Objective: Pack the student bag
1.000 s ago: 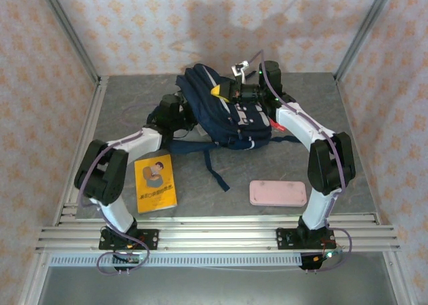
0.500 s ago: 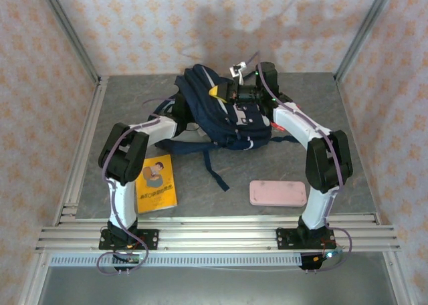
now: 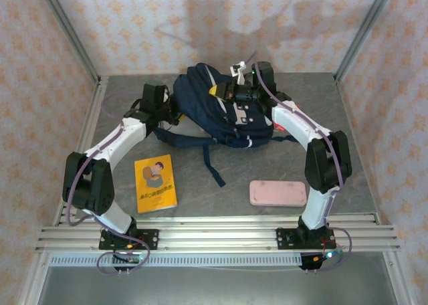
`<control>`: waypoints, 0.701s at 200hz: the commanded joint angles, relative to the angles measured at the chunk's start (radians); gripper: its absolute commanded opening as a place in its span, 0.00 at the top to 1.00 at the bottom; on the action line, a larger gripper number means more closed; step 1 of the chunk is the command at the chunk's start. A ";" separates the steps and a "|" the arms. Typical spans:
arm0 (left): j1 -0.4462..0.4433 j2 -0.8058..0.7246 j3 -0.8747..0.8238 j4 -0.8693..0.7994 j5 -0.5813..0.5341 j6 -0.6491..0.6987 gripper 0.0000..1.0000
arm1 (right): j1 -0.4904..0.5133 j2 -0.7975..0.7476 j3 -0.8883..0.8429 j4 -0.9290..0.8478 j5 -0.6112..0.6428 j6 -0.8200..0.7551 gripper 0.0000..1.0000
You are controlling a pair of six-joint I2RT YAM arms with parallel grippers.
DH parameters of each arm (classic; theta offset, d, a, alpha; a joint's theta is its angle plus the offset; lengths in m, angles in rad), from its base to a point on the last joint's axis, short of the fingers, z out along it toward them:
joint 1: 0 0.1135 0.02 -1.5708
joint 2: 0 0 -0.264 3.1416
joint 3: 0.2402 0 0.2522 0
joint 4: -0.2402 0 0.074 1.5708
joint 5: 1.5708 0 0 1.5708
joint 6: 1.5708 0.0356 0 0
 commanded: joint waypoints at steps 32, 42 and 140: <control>0.085 -0.247 -0.074 -0.194 -0.084 0.121 0.27 | 0.030 0.038 0.097 -0.045 0.232 -0.055 0.90; 0.085 -0.280 -0.073 -0.214 -0.083 0.143 0.27 | 0.049 0.063 0.133 -0.092 0.273 -0.073 0.85; 0.010 -0.496 -0.072 -0.354 -0.168 0.348 0.27 | 0.149 0.024 0.261 -0.542 0.876 -0.312 0.46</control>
